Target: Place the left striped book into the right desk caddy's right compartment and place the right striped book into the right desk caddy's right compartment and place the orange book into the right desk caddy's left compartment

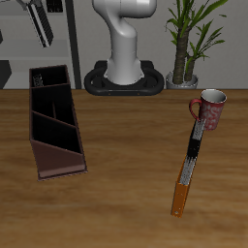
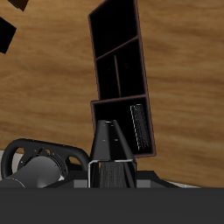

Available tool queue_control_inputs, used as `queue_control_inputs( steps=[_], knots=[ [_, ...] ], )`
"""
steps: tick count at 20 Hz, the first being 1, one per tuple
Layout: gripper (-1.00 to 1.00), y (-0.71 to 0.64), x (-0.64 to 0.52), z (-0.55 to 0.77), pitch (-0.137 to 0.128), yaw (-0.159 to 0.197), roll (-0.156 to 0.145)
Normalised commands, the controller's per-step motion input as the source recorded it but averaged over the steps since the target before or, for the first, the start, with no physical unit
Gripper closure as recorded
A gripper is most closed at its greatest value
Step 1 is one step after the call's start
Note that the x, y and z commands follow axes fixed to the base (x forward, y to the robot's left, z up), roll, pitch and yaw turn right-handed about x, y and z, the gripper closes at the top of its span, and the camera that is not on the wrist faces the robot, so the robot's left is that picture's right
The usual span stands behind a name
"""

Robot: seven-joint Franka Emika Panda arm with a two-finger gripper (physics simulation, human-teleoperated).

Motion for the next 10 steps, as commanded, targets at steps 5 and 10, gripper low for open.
queue_control_inputs(
  steps=[5,10],
  knots=[
    [1.00,-0.10,0.19,0.01,0.011,0.009,-0.016],
    [1.00,0.03,0.16,-0.19,0.021,0.016,0.000]
  ],
)
